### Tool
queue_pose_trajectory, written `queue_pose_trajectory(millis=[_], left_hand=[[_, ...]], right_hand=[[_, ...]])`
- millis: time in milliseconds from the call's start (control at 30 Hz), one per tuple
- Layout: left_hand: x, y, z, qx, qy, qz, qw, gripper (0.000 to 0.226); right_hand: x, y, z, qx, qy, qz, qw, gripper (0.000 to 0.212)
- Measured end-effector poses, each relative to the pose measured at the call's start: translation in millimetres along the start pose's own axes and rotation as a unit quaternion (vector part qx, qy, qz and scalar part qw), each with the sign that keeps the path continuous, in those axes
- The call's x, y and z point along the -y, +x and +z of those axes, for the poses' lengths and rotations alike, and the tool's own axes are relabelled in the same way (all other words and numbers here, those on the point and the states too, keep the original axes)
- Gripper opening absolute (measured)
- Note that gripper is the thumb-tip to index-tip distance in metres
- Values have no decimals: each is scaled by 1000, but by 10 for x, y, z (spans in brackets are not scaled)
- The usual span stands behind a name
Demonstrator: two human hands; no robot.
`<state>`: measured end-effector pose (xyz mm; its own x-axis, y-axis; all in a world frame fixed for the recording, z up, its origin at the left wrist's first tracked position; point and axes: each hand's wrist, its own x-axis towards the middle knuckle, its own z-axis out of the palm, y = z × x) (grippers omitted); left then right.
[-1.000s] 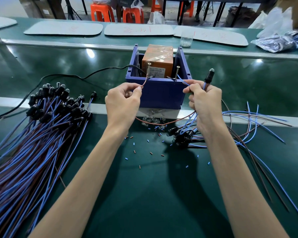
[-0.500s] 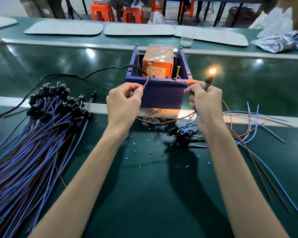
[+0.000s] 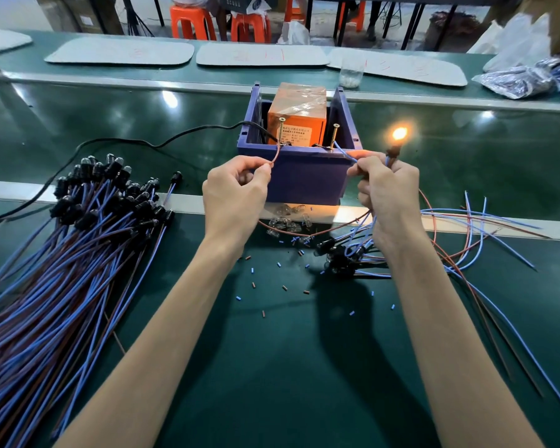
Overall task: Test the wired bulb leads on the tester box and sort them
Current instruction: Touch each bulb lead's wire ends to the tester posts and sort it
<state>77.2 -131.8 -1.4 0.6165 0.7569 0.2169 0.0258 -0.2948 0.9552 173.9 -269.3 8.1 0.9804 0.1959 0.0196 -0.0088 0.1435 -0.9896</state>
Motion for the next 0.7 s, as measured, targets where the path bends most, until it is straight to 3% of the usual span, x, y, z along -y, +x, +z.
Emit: queue_pose_trajectory(millis=[167,233,333,433,533,567,633,700], left_hand=[[-51,-114,86,42,-21,-13,999,17],[-75,-162,120,78,-32,-7,996,18],[-86,-179,132,148,-61,-13,987,25],[-73,-158,95,243,-48,-19,969,38],[-83,-155,50,316,-9,-2,949,33],[-88,-152,35,328,-5,5,945,32],[-83,-131,12,335,-2,23,942,35],[-76,-109,-5,333,3,30,942,38]], right_hand=[[160,114,-215,28,7,48,998,43],[209,150,-335,7,-128,15,992,49],[224,174,-510,-32,-318,-53,946,46],[229,201,-596,-19,-265,-40,963,37],[263,186,-581,-92,-192,-109,971,29],[275,176,-577,-135,-212,-169,953,28],[300,144,-559,-204,-306,-299,881,32],[302,115,-547,-203,-381,-372,822,34]])
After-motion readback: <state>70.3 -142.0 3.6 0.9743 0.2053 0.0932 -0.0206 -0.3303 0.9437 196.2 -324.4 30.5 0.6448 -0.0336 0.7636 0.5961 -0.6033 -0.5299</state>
